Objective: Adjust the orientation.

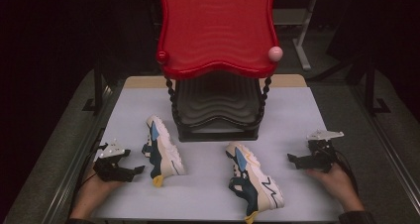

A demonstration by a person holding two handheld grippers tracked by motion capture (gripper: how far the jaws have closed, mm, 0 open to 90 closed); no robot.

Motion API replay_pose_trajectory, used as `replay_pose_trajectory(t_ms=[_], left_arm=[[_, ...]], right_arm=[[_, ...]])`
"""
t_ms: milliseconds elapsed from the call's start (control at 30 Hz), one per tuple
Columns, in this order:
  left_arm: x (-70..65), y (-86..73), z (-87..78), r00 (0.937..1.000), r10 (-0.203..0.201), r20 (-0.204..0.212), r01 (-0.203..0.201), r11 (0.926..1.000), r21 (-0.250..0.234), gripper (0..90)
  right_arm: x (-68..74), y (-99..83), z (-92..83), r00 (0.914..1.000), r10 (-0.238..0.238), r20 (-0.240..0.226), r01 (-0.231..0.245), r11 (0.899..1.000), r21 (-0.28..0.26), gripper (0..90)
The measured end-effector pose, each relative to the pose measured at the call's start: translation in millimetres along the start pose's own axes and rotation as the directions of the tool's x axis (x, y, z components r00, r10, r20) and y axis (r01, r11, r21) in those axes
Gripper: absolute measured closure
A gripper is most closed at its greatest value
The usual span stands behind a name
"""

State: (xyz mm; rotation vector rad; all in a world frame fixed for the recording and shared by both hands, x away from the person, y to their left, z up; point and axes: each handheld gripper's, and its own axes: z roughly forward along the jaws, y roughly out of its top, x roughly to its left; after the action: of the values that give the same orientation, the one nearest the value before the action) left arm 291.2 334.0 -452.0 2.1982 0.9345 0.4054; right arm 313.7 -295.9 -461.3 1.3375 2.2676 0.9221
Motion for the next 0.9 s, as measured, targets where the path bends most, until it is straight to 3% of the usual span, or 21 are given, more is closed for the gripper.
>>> replay_pose_trajectory(t_ms=[500, 600, 767, 900], left_arm=[[2.3, 1.5, -1.0, 0.9998, 0.002, 0.02, -0.002, 1.0, -0.004, 15.1], [4.8, 9.9, -3.4, 0.9982, 0.002, 0.06, 0.0, 0.9989, -0.046, 23.8], [3.4, 20.1, -1.6, 0.9949, 0.053, 0.086, -0.047, 0.9964, -0.071, 34.1], [4.7, 24.2, 0.6, 0.9937, 0.056, 0.097, -0.047, 0.9951, -0.087, 42.1]], right_arm=[[0.1, 0.0, 0.0, 1.0, 0.0, 0.001, 0.0, 1.0, 0.0, 1.3], [0.1, 0.0, 0.0, 1.0, -0.001, 0.001, 0.001, 1.0, 0.0, 1.3], [0.1, 0.0, 0.0, 1.0, 0.0, 0.001, 0.0, 1.0, 0.0, 1.3], [0.1, 0.0, 0.0, 1.0, 0.0, 0.0, 0.0, 1.0, 0.0, 1.3]])
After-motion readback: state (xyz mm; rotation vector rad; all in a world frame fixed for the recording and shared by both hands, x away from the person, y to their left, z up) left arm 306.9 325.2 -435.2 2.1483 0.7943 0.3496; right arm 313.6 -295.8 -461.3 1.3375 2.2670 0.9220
